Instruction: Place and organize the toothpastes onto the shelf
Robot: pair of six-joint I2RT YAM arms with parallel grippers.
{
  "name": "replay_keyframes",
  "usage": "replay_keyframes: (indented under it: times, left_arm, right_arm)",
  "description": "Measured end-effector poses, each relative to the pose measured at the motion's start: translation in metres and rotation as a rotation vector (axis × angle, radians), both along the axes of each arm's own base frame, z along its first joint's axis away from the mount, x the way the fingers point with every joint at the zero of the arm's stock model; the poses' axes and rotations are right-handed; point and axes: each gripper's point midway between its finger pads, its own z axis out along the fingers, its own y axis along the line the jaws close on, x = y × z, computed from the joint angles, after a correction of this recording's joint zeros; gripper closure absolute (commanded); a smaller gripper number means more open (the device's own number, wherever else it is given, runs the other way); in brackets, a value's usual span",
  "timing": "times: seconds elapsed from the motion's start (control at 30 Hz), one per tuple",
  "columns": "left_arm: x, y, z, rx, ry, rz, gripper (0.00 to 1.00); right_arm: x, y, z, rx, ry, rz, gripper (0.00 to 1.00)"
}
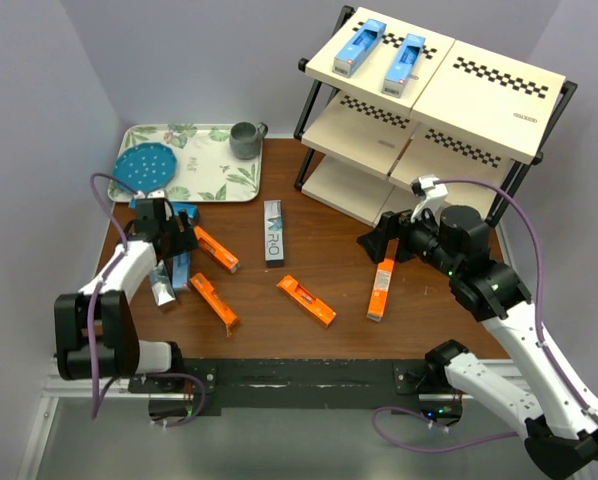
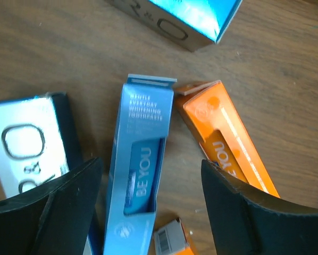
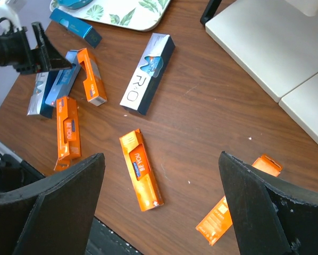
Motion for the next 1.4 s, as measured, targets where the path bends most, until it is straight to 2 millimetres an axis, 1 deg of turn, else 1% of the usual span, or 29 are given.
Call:
replay_keyframes:
  times: [0.03, 0.2, 0.27, 0.4, 0.43, 0.5, 0.53, 0.57, 0.6, 0.67, 0.7, 0.77, 0.8, 0.87, 0.9, 1.03, 1.1, 1.17, 1.23, 1.27, 1.3, 1.4]
  left_arm:
    - [0.003, 0.001, -0.003, -0.002, 0.014, -0.007, 0.24]
    - [0.016, 0.004, -0.021, -0.028, 0.075, -0.031, 0.27]
    - [0.019, 0.004, -0.025, -0.034, 0.090, -0.041, 0.30]
    - [0.021, 0.003, -0.034, -0.041, 0.117, -0.059, 0.34]
    - [0.022, 0.003, -0.036, -0.042, 0.123, -0.060, 0.38]
    - [0.023, 0.004, -0.040, -0.038, 0.135, -0.064, 0.40]
    - [0.024, 0.005, -0.040, -0.033, 0.136, -0.069, 0.44]
    - [0.026, 0.005, -0.040, -0.031, 0.136, -0.069, 0.45]
    - [0.027, 0.006, -0.040, -0.028, 0.137, -0.070, 0.50]
    - [0.029, 0.007, -0.041, -0.021, 0.137, -0.070, 0.55]
    - [0.029, 0.008, -0.041, -0.019, 0.137, -0.067, 0.60]
    - [0.030, 0.008, -0.041, -0.015, 0.136, -0.065, 0.63]
    - [0.030, 0.008, -0.041, -0.016, 0.135, -0.064, 0.68]
    - [0.030, 0.008, -0.041, -0.018, 0.134, -0.058, 0.73]
    - [0.030, 0.009, -0.041, -0.017, 0.137, -0.056, 0.77]
    - [0.024, 0.010, -0.039, -0.017, 0.164, -0.031, 0.82]
    - [0.018, 0.012, -0.033, -0.010, 0.174, -0.014, 0.84]
    - [0.012, 0.014, -0.020, -0.005, 0.171, 0.017, 0.85]
    - [0.011, 0.016, 0.002, -0.004, 0.134, 0.053, 0.88]
    - [0.013, 0.016, 0.018, -0.007, 0.097, 0.075, 0.91]
    - [0.014, 0.016, 0.029, -0.013, 0.068, 0.090, 0.92]
    - [0.017, 0.014, 0.070, -0.046, -0.036, 0.145, 0.94]
  right_arm:
    - [0.000, 0.001, -0.001, 0.000, 0.002, 0.004, 0.08]
    - [-0.003, 0.003, -0.006, -0.004, 0.012, 0.026, 0.08]
    - [-0.003, 0.003, -0.006, -0.005, 0.010, 0.030, 0.08]
    - [-0.005, 0.007, -0.008, -0.003, 0.013, 0.053, 0.08]
    - [-0.005, 0.007, -0.010, -0.005, 0.016, 0.059, 0.08]
    - [-0.007, 0.009, -0.014, -0.005, 0.024, 0.074, 0.08]
    - [-0.007, 0.010, -0.017, -0.007, 0.027, 0.081, 0.08]
    - [-0.008, 0.011, -0.019, -0.007, 0.031, 0.088, 0.08]
    - [-0.008, 0.012, -0.021, -0.008, 0.034, 0.096, 0.08]
    - [-0.009, 0.013, -0.024, -0.009, 0.032, 0.107, 0.08]
    - [-0.009, 0.014, -0.026, -0.010, 0.031, 0.113, 0.08]
    - [-0.010, 0.015, -0.029, -0.010, 0.028, 0.121, 0.08]
    - [-0.011, 0.015, -0.031, -0.009, 0.029, 0.129, 0.08]
    - [-0.012, 0.016, -0.034, -0.007, 0.031, 0.137, 0.08]
    - [-0.012, 0.017, -0.035, -0.007, 0.032, 0.139, 0.08]
    - [-0.013, 0.020, -0.038, 0.002, 0.029, 0.156, 0.08]
    - [-0.014, 0.022, -0.038, 0.008, 0.020, 0.165, 0.08]
    - [-0.016, 0.026, -0.038, 0.013, 0.008, 0.181, 0.08]
    - [-0.019, 0.034, -0.038, 0.018, -0.003, 0.209, 0.08]
    - [-0.022, 0.040, -0.038, 0.016, -0.010, 0.228, 0.09]
    - [-0.025, 0.045, -0.038, 0.015, -0.013, 0.247, 0.09]
    - [-0.035, 0.069, -0.038, -0.001, -0.036, 0.311, 0.09]
